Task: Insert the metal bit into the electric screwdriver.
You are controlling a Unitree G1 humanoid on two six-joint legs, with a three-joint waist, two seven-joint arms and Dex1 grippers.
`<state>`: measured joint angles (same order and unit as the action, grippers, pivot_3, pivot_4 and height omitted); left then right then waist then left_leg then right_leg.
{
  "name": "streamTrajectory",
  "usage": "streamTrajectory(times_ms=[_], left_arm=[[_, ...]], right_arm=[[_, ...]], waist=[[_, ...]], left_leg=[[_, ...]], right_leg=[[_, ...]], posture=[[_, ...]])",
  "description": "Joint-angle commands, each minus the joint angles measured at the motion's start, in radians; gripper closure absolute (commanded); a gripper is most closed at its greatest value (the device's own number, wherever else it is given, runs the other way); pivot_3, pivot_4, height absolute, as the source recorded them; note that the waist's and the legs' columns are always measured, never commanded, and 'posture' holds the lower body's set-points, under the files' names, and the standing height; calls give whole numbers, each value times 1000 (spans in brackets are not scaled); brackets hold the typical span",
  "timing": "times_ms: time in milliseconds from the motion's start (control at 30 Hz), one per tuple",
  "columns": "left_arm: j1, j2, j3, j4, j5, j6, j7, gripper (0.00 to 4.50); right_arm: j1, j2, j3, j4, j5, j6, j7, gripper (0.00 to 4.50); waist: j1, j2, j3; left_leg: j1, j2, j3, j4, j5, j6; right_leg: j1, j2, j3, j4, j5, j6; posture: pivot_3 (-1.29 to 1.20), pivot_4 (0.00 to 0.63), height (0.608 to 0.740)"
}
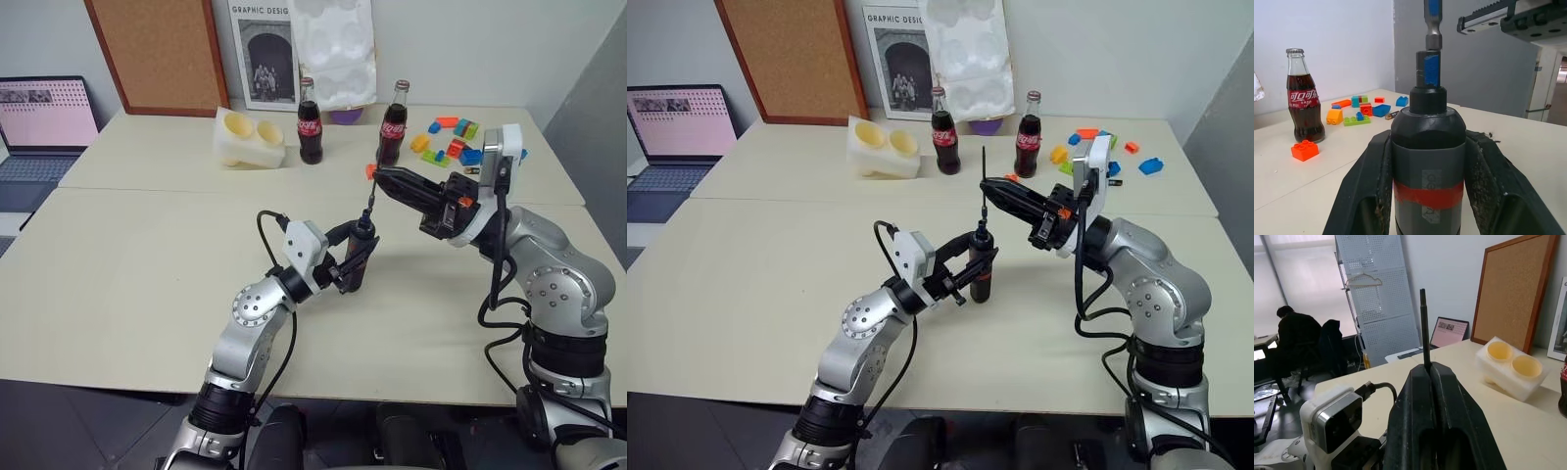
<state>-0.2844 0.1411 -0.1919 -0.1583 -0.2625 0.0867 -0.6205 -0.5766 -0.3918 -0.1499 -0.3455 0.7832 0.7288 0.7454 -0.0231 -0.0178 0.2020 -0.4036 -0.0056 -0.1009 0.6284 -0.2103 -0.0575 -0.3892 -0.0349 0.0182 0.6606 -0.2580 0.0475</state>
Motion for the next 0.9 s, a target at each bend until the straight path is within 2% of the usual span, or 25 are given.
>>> streamTrajectory(times_ms=[33,900], left_arm=[[-10,-4,-6,-19,3,-22,0,2841],[-5,8,-10,-20,11,-37,-15,2841]], right_arm=[[-1,-3,8,-33,26,-19,1,4500],[1,-11,54,-7,7,-73,-5,4500]], waist=[[0,0,0],[-1,0,0]], left_leg=[[0,0,0,0,0,0],[0,0,0,0,0,0]], right_leg=[[0,0,0,0,0,0],[0,0,0,-1,0,0]], posture=[[0,150,740],[0,150,740]])
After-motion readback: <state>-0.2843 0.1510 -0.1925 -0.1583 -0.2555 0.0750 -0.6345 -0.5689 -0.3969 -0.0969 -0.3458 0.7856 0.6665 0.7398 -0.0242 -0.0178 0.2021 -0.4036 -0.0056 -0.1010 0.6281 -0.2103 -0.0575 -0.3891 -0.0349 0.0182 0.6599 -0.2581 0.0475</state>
